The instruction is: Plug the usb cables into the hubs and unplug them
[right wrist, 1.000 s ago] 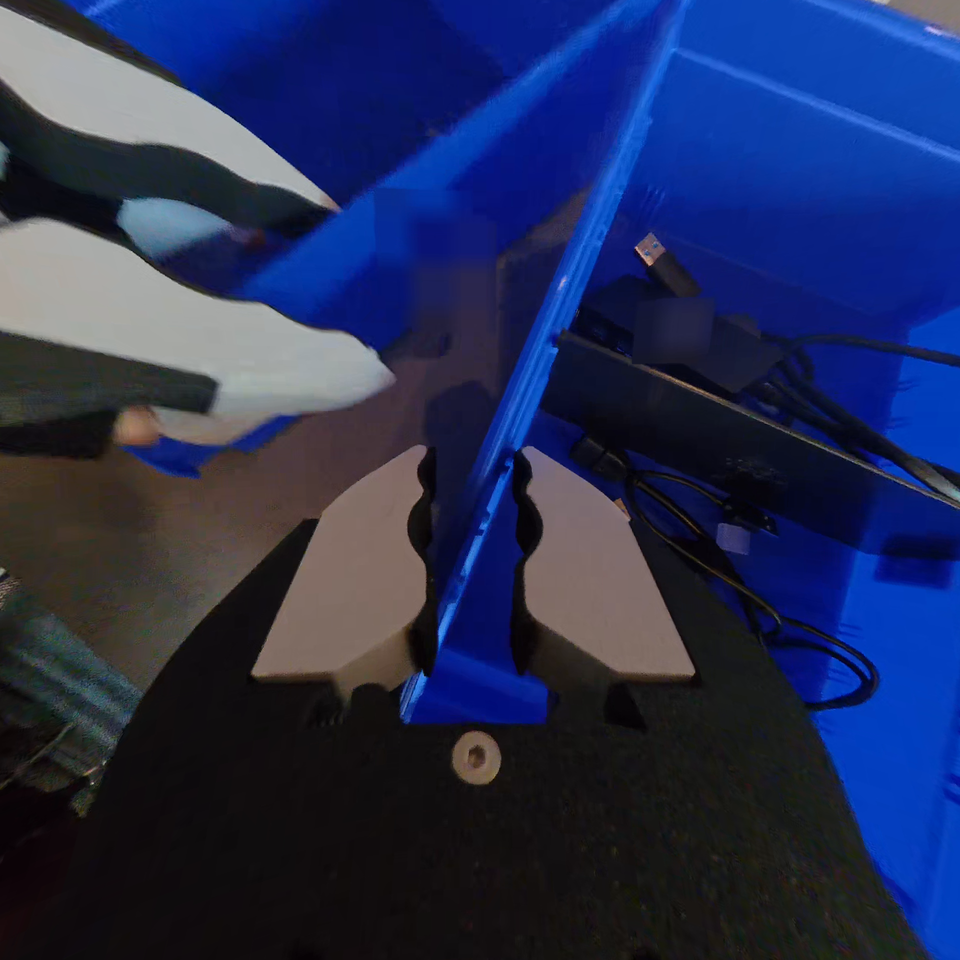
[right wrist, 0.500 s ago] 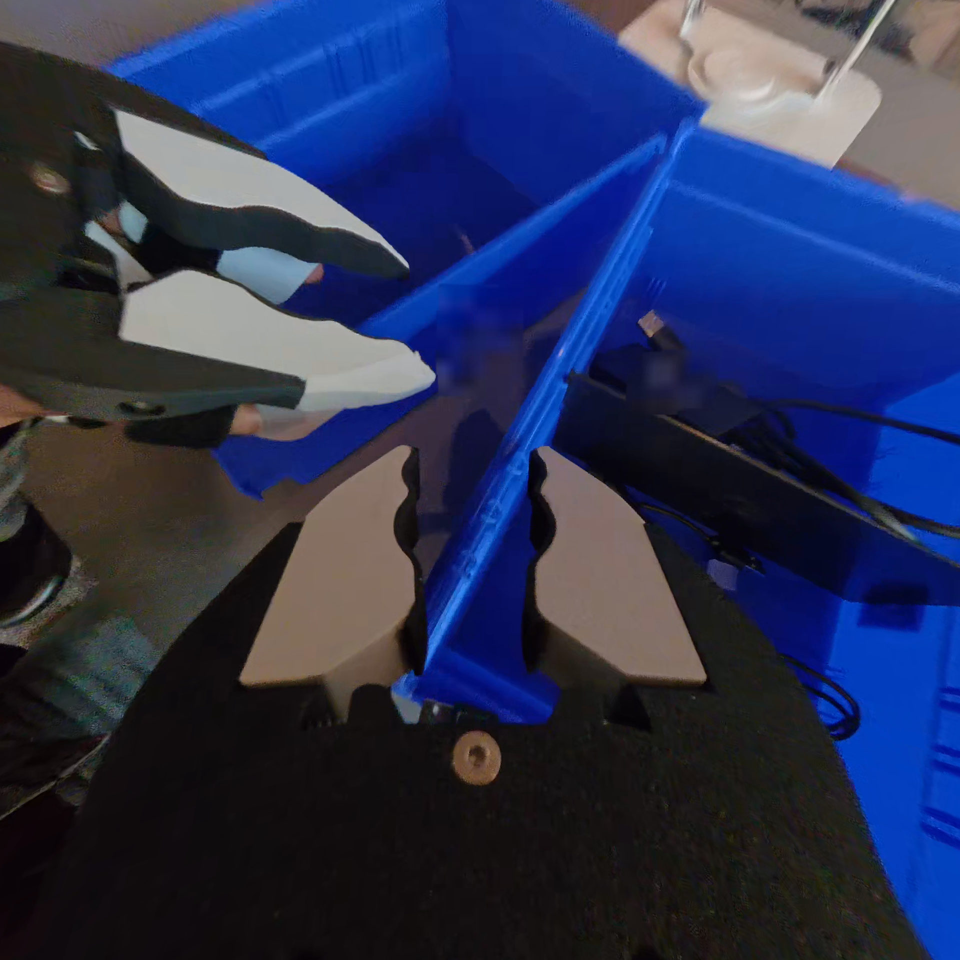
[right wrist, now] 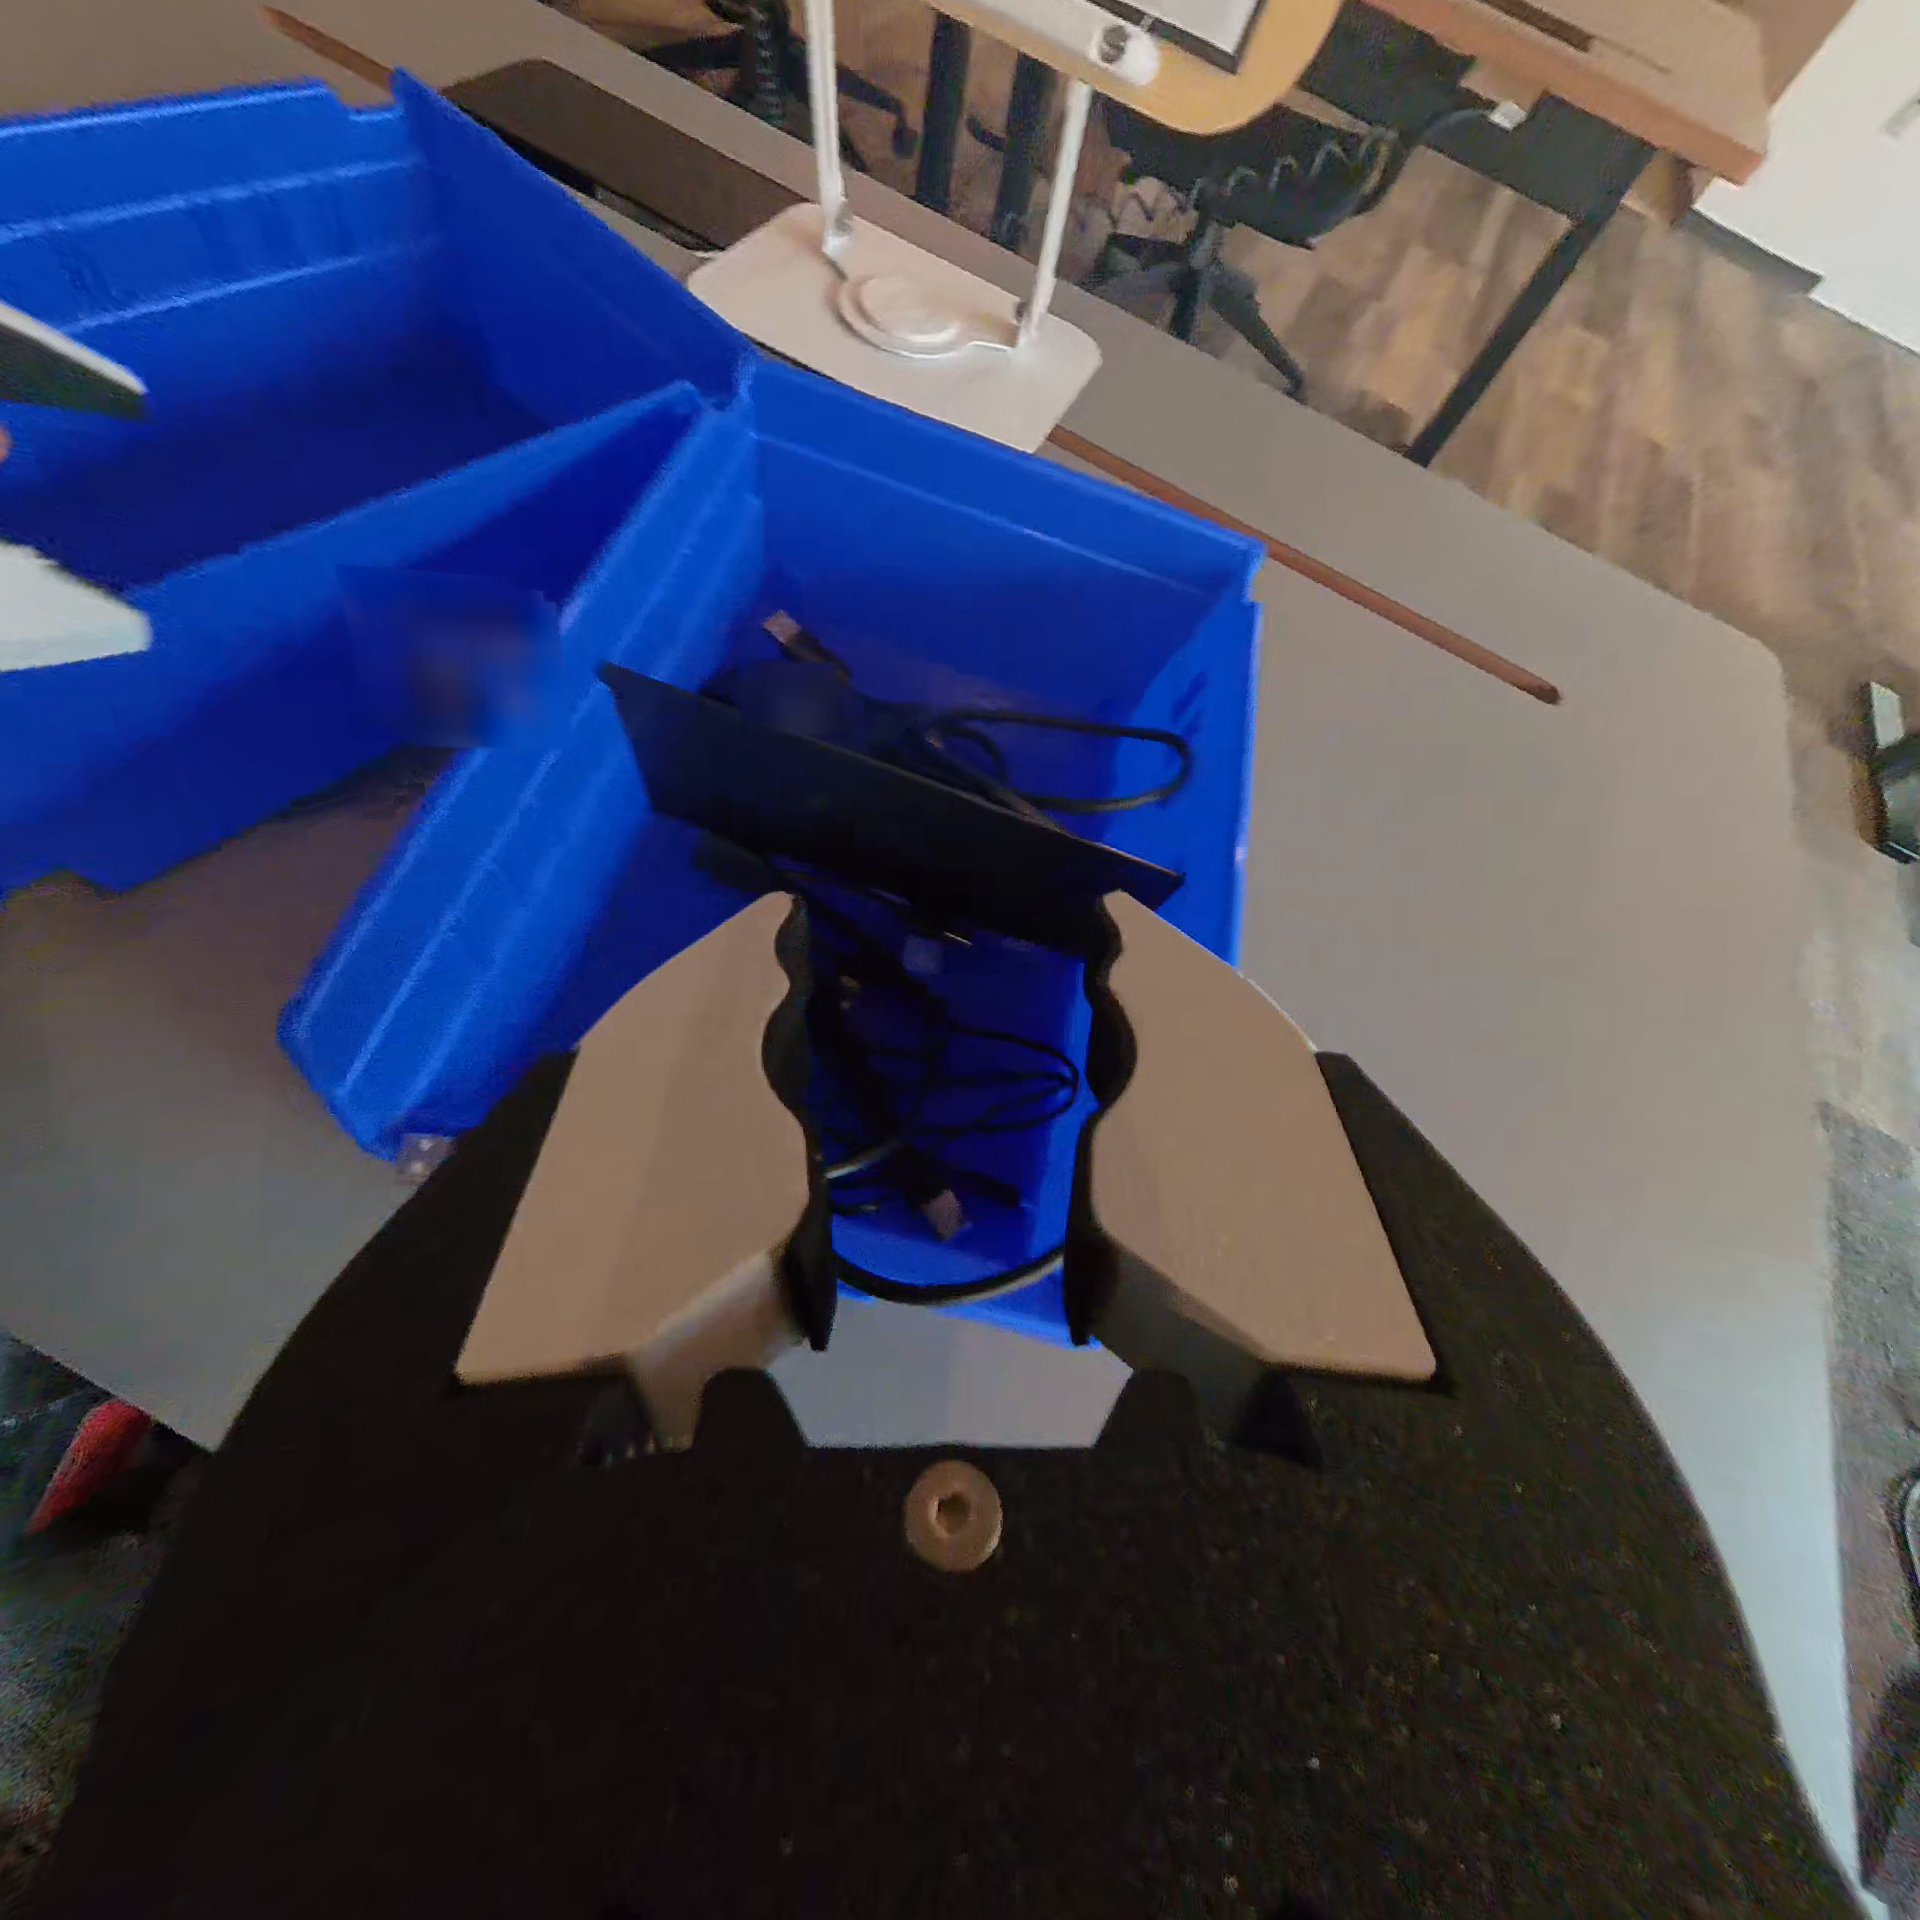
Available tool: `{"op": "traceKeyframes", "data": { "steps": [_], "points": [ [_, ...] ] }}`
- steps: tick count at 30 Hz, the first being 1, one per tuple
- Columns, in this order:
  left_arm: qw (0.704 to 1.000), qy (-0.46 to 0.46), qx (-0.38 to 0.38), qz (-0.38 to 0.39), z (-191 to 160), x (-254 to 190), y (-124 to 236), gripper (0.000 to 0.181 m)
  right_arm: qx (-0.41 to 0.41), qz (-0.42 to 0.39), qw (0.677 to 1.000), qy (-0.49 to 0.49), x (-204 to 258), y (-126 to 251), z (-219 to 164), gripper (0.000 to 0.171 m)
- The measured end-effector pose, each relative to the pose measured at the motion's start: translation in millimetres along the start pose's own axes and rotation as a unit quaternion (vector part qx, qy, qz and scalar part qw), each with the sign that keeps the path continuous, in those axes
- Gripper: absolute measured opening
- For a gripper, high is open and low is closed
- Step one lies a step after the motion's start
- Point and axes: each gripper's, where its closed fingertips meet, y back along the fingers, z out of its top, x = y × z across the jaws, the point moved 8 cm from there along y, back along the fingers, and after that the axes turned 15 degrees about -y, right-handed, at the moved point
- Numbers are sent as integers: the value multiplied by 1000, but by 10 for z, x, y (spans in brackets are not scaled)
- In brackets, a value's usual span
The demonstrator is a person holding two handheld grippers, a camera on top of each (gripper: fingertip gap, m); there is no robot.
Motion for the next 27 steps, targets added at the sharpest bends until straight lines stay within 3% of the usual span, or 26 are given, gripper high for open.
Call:
{"op": "traceKeyframes", "data": {
  "steps": [2,8,16,21,24,25,27],
  "points": [
    [998,44,-26,-43,53,-49,-32,50,15,-11,1000,6,-103,19,7,53],
    [997,17,39,-57,-83,-159,-224,56,73,-52,995,52,-333,-21,-31,59],
    [990,-15,136,-33,-204,-298,-497,66,126,-59,990,2,-663,-259,-306,59],
    [989,-2,147,-33,-208,-337,-580,70,166,-50,985,-4,-706,-450,-512,57],
    [986,-2,162,-39,-189,-340,-594,66,185,-57,981,0,-695,-532,-572,39],
    [985,-7,168,-36,-179,-345,-593,64,179,-81,981,5,-716,-534,-563,19],
    [983,-16,175,-43,-156,-385,-586,50,179,-91,980,-4,-728,-528,-561,15]
  ]
}}
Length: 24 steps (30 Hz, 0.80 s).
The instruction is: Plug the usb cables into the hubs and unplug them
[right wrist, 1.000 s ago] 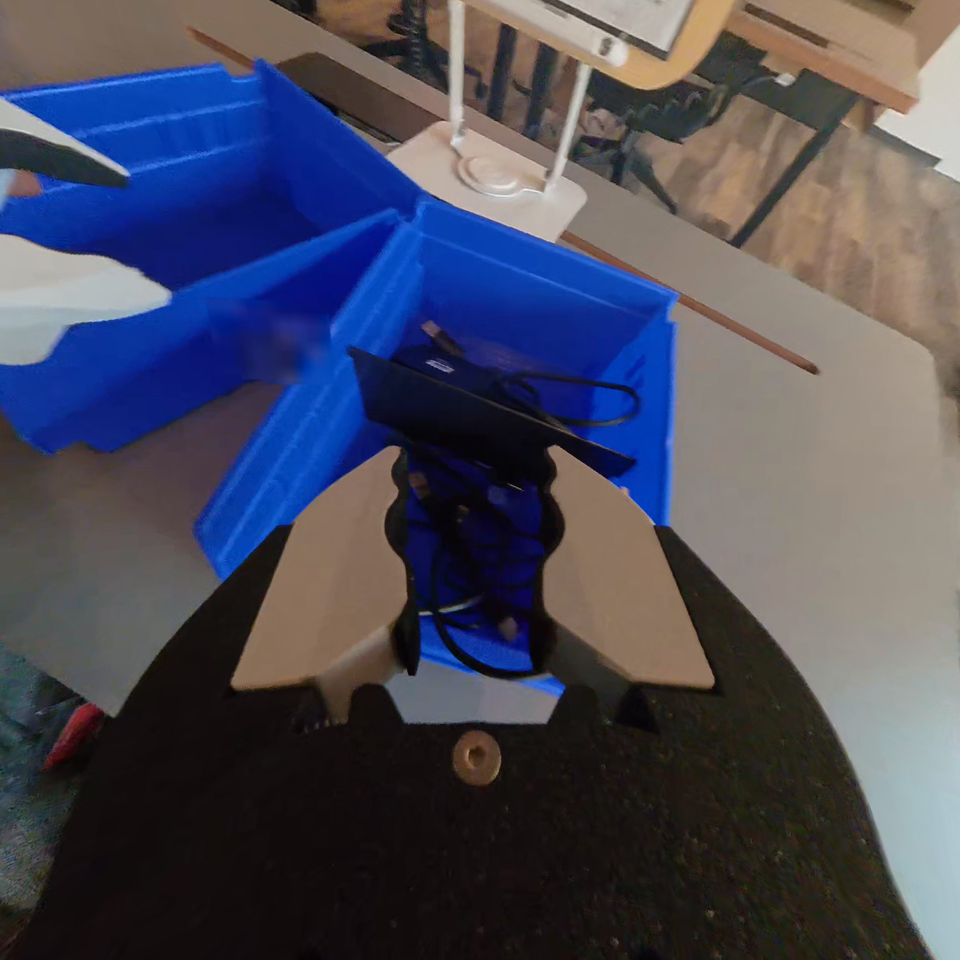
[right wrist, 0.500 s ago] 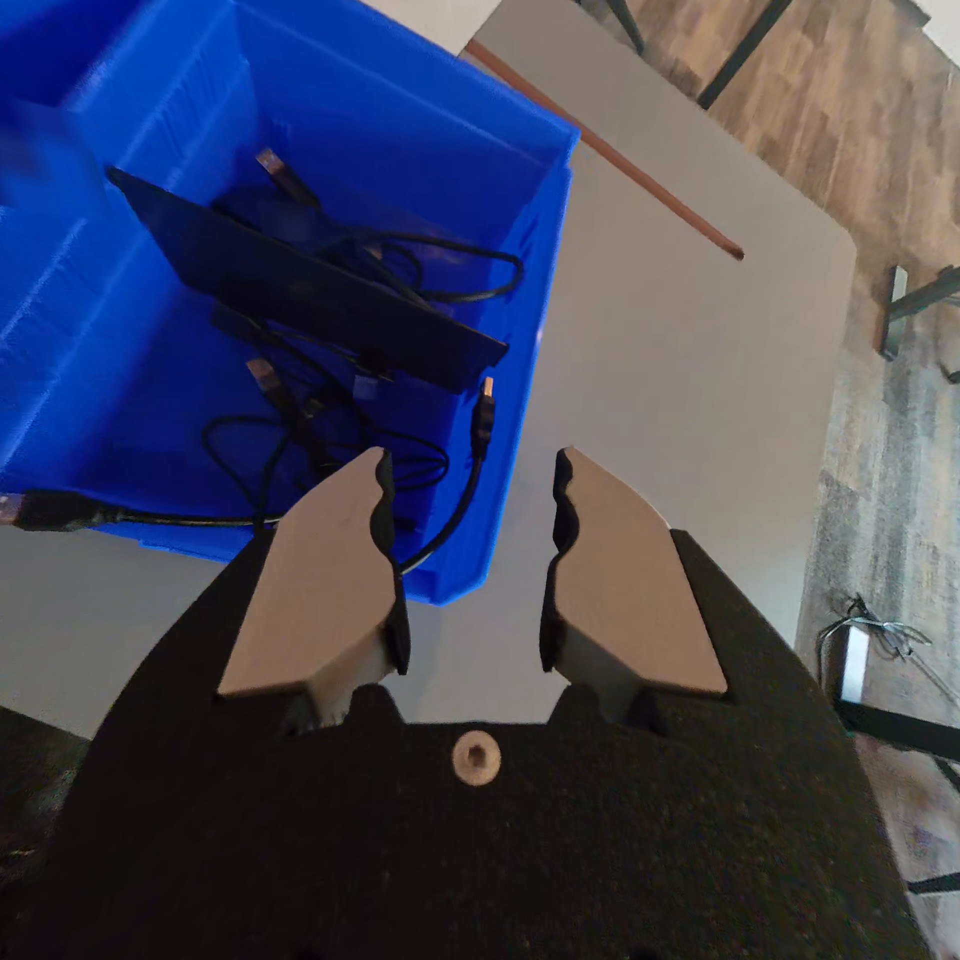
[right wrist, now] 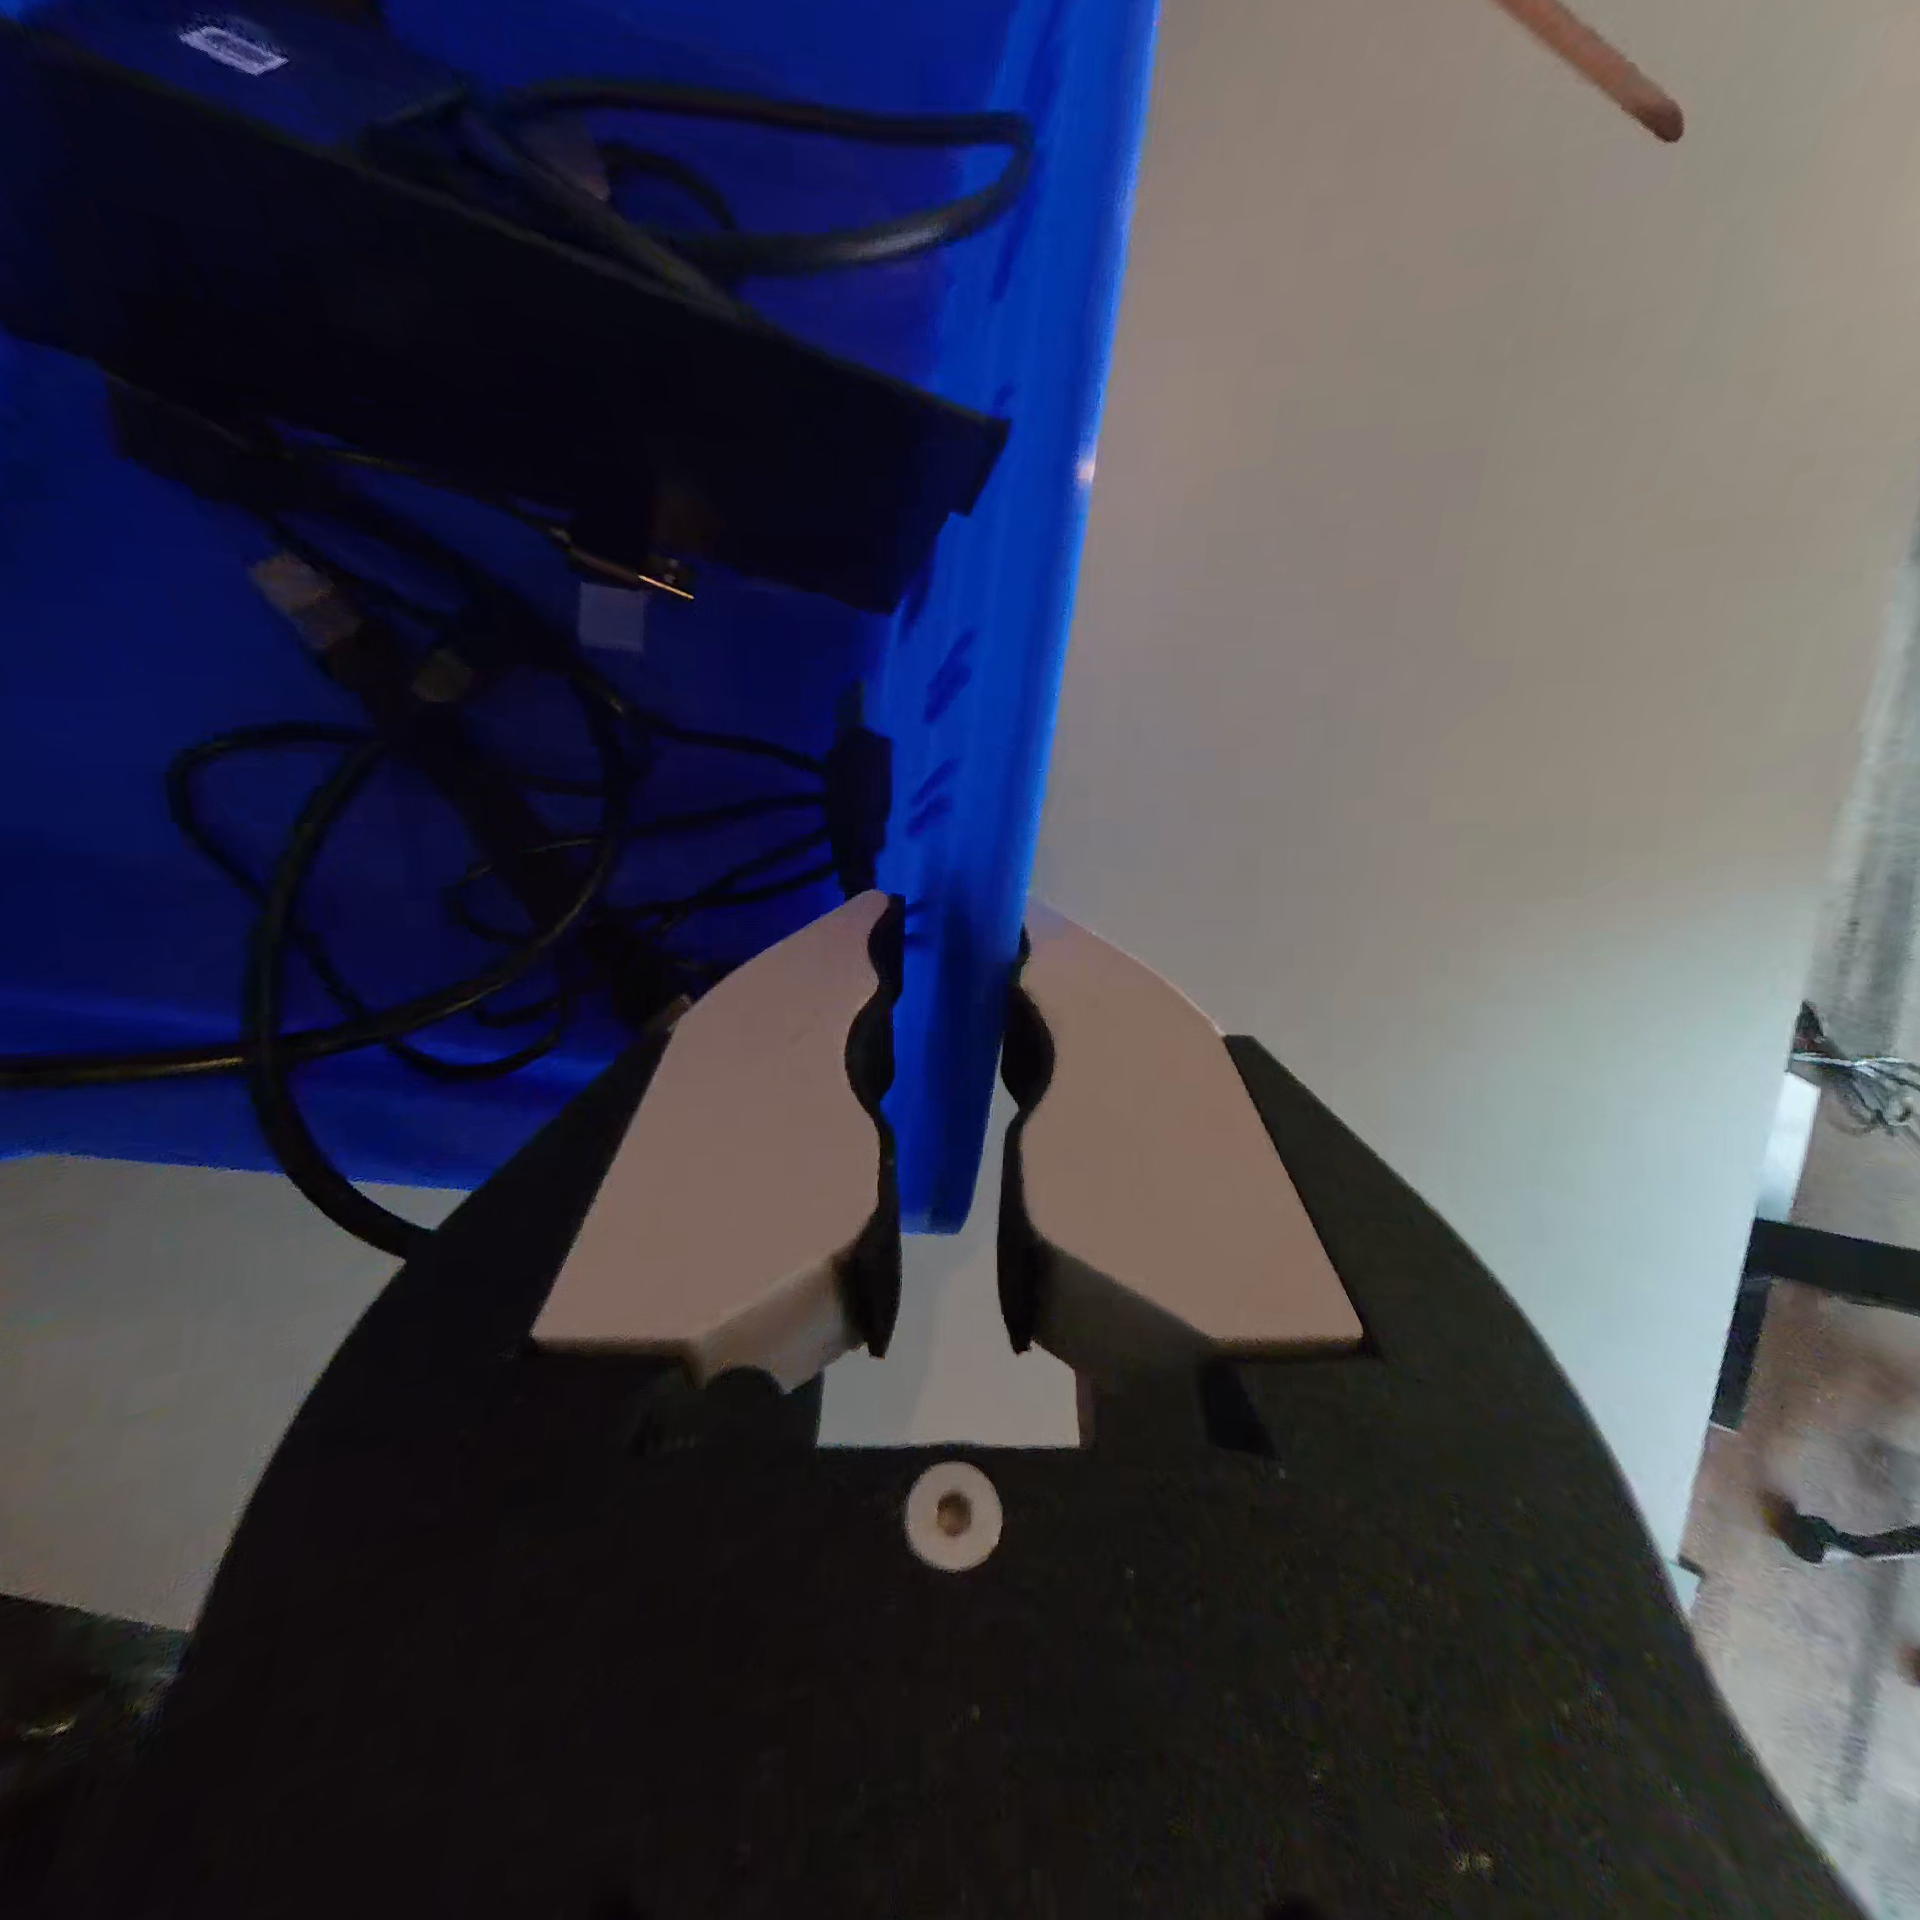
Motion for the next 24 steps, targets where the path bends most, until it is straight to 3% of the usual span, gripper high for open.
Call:
{"op": "traceKeyframes", "data": {
  "steps": [4,12,20,24],
  "points": [
    [1000,-10,8,-7,36,-65,9,32,8,-7,1000,-13,15,24,-24,14],
    [999,-13,36,9,-26,61,62,48,41,-23,999,24,149,146,-131,19],
    [993,46,-24,-106,-122,1,71,45,48,-26,998,25,177,160,-142,18],
    [990,72,-21,-123,-159,37,46,50,57,-43,997,25,207,172,-139,19]
  ]
}}
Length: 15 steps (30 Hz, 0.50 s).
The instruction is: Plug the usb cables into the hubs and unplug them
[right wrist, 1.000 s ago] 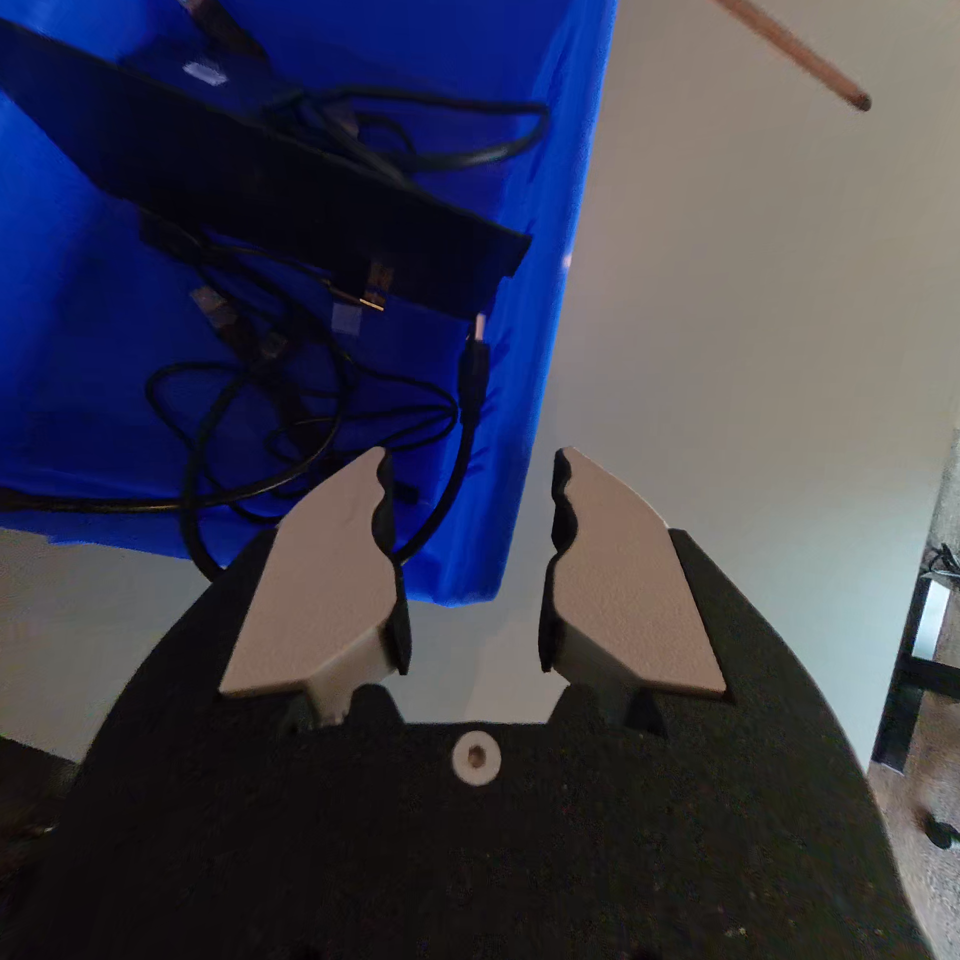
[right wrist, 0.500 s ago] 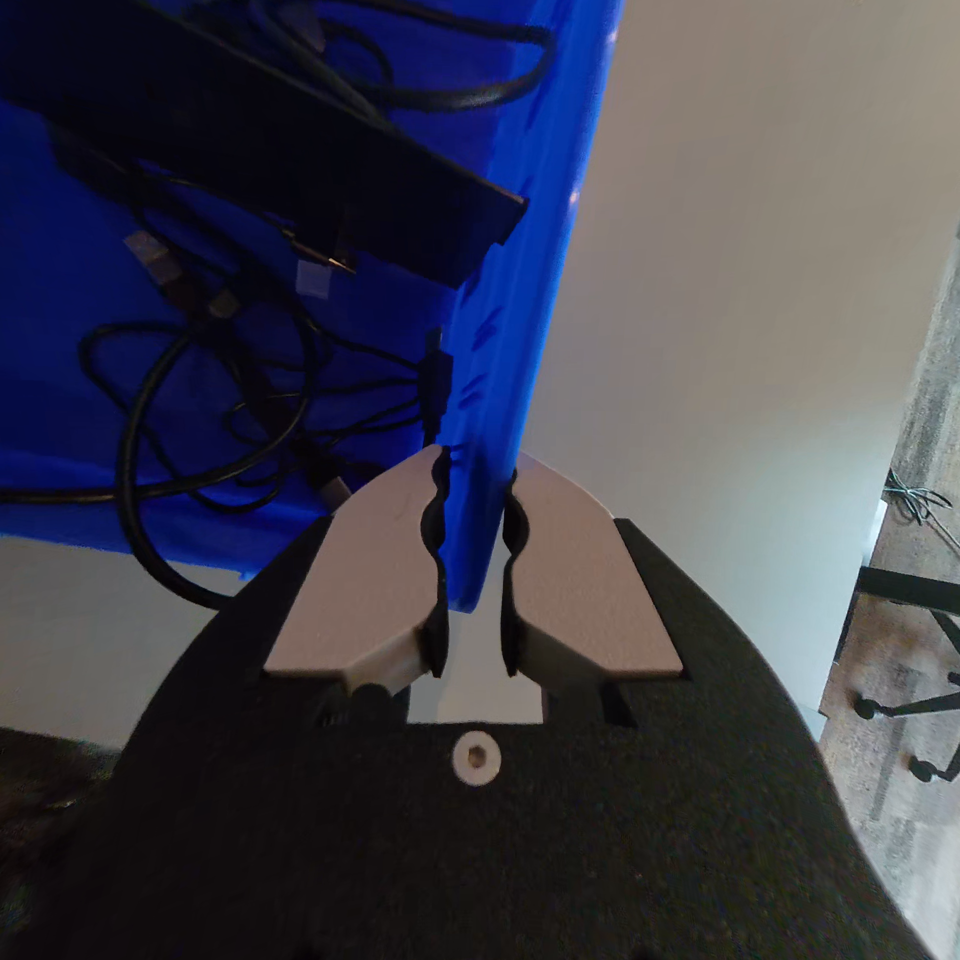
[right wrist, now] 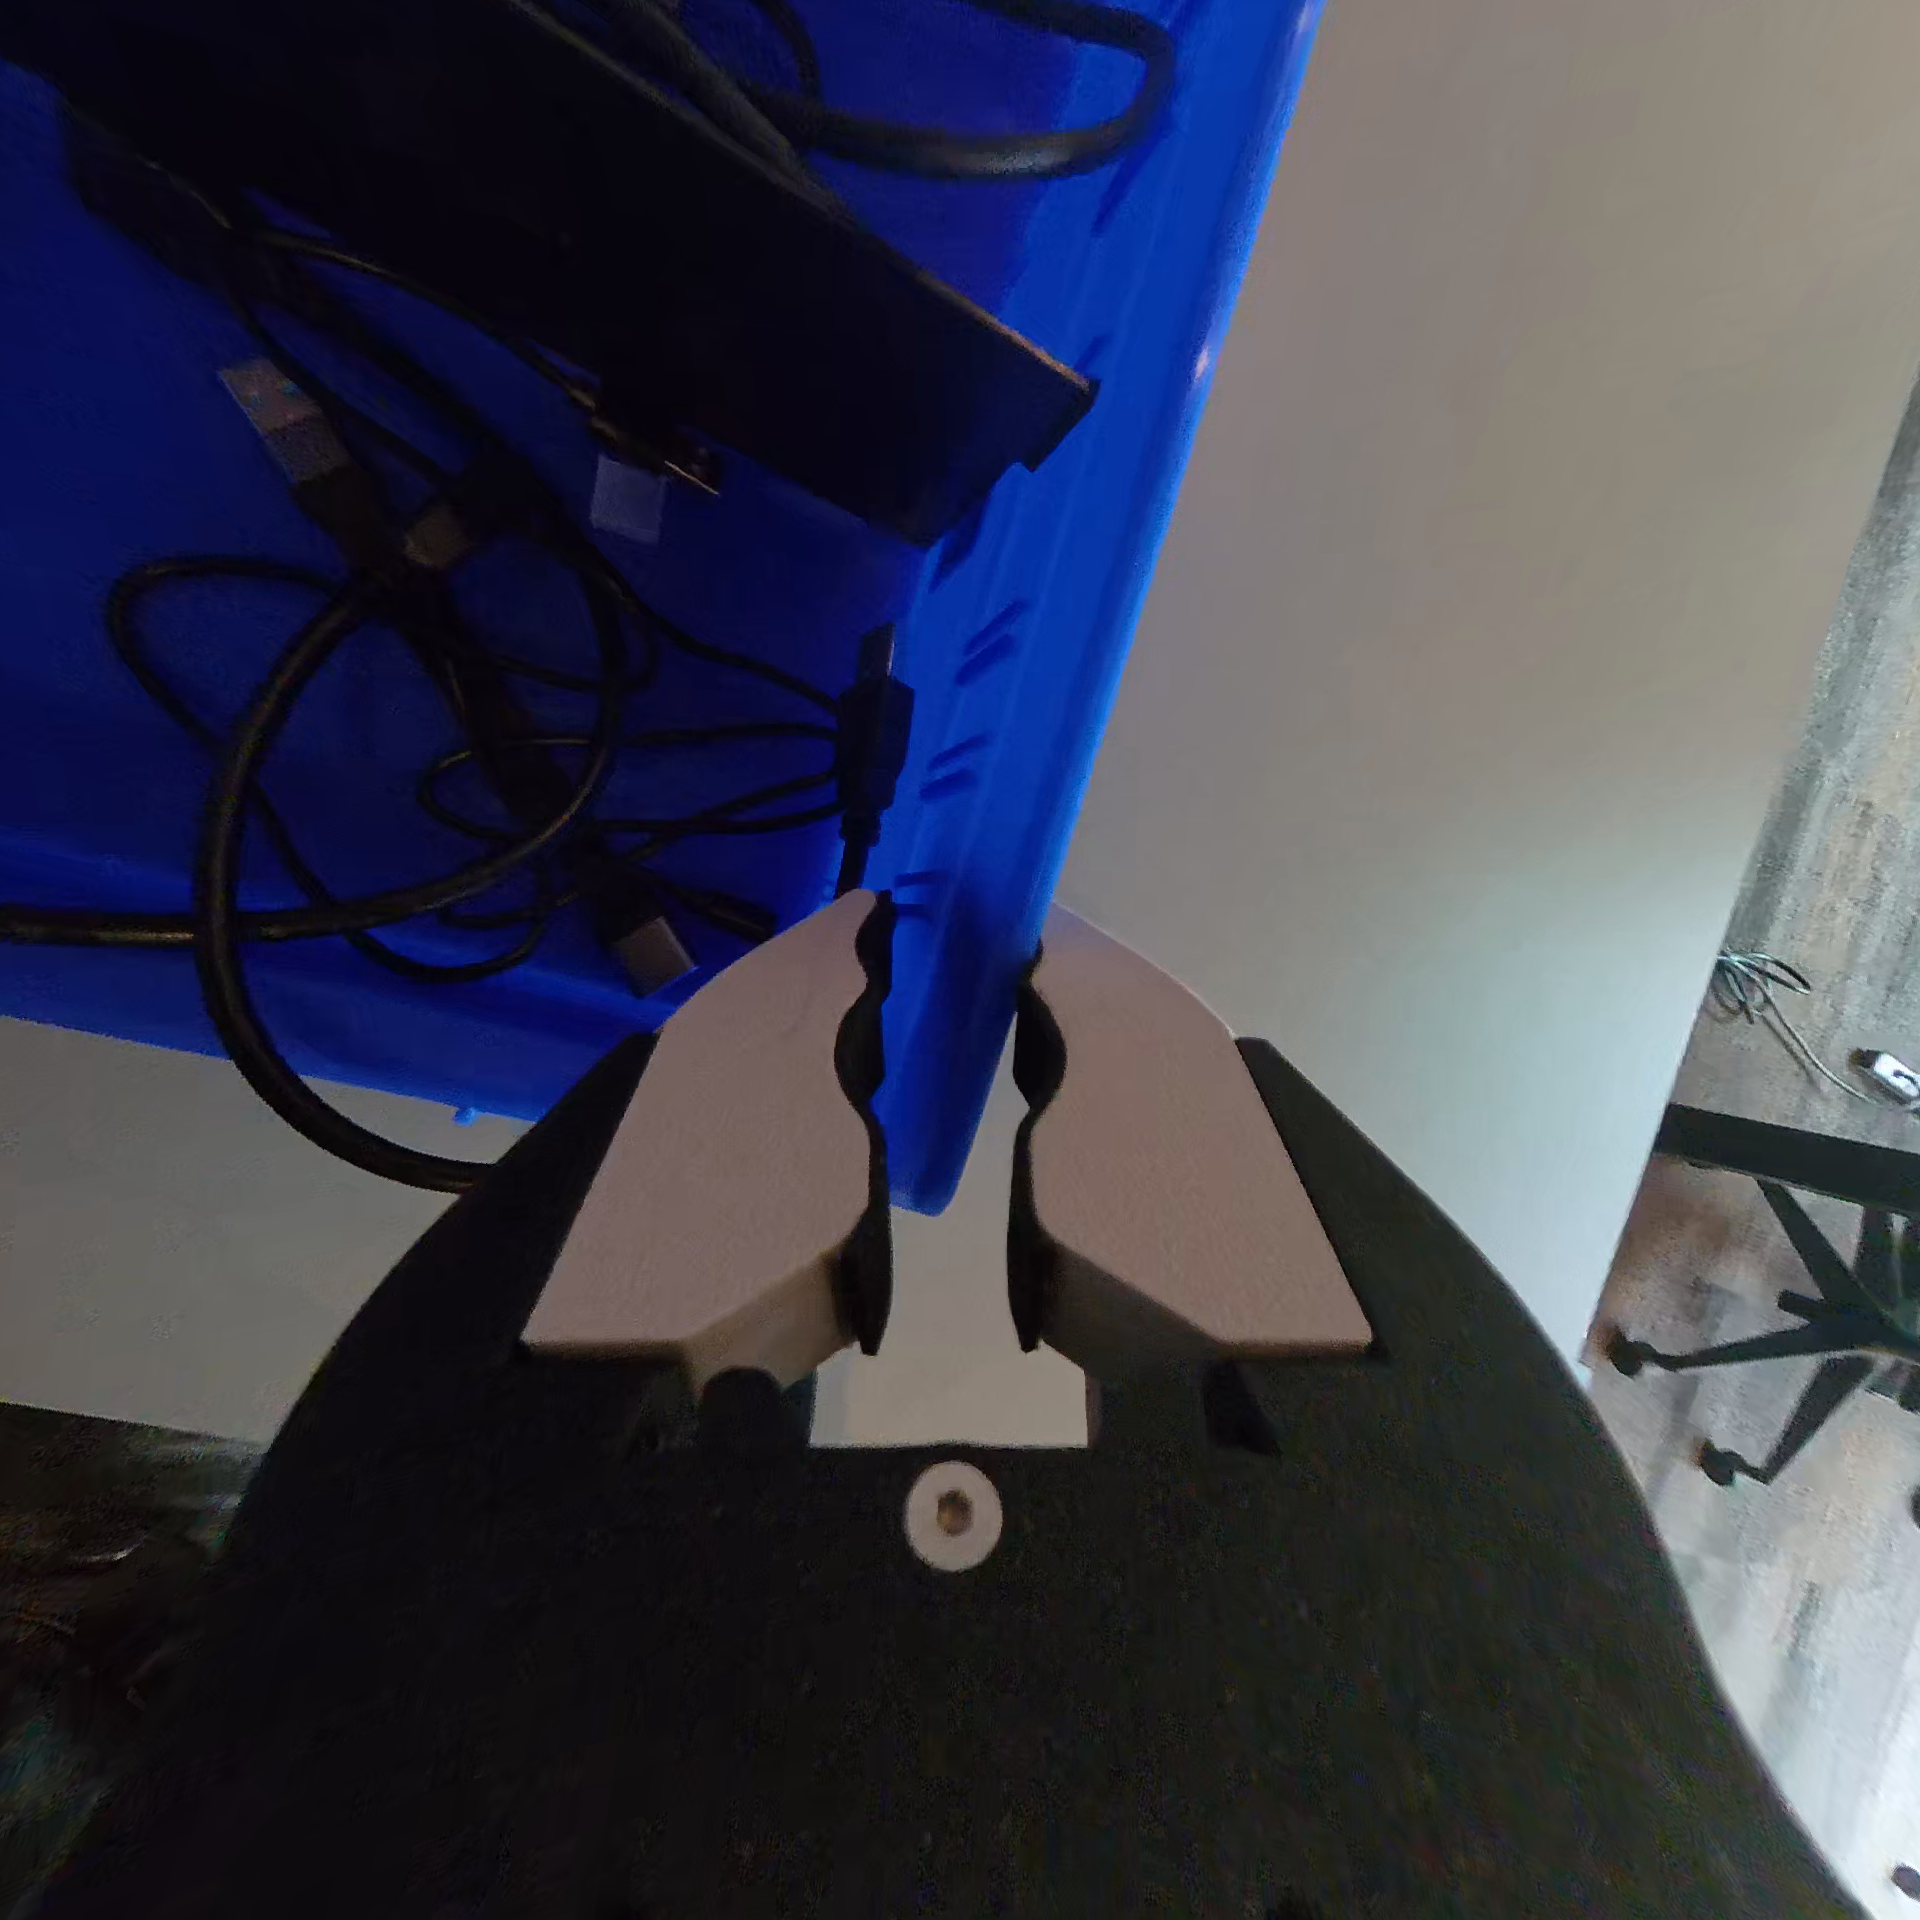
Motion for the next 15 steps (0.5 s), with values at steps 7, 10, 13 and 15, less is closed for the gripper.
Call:
{"op": "traceKeyframes", "data": {
  "steps": [7,10,13,15],
  "points": [
    [994,-53,46,85,47,-8,66,57,27,-40,998,37,70,38,-46,25],
    [999,-38,-28,-27,86,-143,59,81,26,-31,999,35,65,39,-57,25],
    [997,28,-66,-13,6,-36,58,76,21,-20,999,37,66,52,-65,23],
    [999,27,-16,9,-118,-1,-30,72,23,-21,999,41,79,57,-66,24]
  ]
}}
